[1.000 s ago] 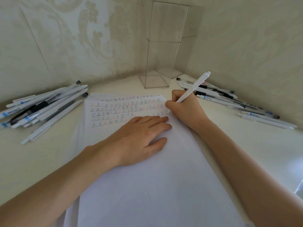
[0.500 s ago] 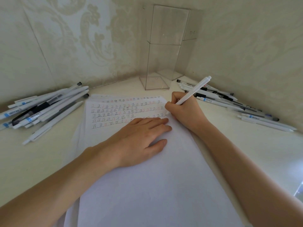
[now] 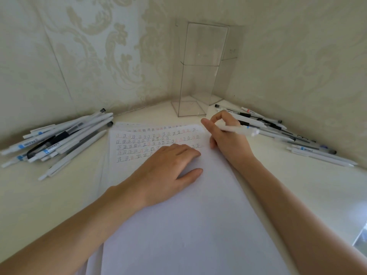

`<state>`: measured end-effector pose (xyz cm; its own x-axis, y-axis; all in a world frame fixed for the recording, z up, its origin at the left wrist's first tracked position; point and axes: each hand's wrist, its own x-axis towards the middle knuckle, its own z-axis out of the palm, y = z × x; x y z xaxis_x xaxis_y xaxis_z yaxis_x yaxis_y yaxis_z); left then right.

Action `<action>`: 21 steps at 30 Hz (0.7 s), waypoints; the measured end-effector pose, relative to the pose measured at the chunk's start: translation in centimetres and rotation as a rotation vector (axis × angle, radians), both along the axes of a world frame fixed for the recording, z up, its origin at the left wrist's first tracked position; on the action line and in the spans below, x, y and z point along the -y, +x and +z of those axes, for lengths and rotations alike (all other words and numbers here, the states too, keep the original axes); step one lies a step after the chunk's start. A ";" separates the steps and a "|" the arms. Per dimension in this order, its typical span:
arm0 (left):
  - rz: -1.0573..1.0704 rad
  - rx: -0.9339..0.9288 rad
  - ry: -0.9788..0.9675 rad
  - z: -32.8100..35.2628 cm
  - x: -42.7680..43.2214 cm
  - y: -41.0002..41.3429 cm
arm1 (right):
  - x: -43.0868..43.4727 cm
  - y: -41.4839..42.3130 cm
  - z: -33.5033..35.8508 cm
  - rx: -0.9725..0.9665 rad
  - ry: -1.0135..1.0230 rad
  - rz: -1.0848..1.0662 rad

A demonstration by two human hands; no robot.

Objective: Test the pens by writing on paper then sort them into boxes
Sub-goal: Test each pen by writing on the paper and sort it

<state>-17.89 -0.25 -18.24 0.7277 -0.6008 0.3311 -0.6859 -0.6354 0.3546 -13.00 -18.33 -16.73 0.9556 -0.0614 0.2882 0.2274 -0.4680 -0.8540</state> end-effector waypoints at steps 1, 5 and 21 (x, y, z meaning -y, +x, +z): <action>0.045 -0.044 -0.094 0.2 -0.1 -0.1 | 0.1 0.0 0.1 0.023 -0.014 0.004; 0.067 -0.235 -0.291 1.0 -0.4 -0.4 | -0.3 -0.2 0.4 0.070 -0.104 0.074; -0.025 -0.050 -0.271 0.4 -0.7 0.0 | -1.6 -0.9 0.6 0.094 -0.003 0.323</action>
